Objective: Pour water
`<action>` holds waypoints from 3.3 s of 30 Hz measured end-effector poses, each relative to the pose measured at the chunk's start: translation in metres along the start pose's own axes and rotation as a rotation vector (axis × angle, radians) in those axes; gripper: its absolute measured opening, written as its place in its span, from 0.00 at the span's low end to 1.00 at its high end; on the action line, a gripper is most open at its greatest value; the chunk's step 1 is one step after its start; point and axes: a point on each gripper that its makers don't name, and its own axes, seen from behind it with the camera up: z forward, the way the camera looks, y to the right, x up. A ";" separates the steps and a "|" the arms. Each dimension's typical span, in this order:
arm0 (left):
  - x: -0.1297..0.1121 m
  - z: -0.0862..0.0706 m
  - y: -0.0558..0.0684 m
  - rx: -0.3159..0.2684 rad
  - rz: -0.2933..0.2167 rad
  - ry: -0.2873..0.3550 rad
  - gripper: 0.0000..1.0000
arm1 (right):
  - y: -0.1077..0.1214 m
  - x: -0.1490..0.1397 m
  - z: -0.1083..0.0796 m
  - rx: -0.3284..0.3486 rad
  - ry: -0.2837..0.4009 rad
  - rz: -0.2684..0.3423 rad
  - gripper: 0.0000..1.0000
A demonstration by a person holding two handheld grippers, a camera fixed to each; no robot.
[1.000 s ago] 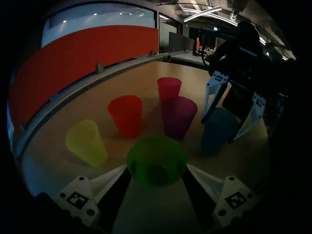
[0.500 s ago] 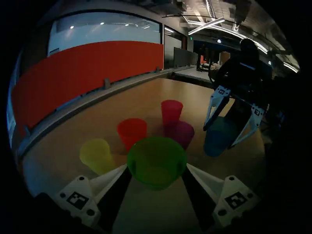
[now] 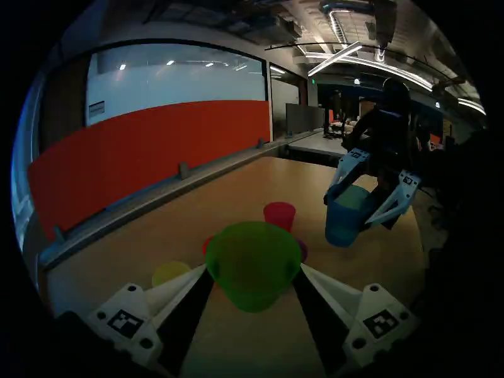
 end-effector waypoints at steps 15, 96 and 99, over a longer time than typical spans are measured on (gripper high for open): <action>0.046 -0.013 0.009 0.016 -0.019 0.136 0.84 | 0.018 0.065 -0.020 -0.070 0.150 0.001 0.91; 0.095 -0.010 0.080 -0.059 0.014 0.305 0.85 | 0.067 0.249 -0.015 -0.222 0.275 -0.687 0.91; 0.095 -0.010 0.082 -0.060 0.016 0.304 0.85 | 0.067 0.252 -0.014 -0.228 0.264 -0.739 0.91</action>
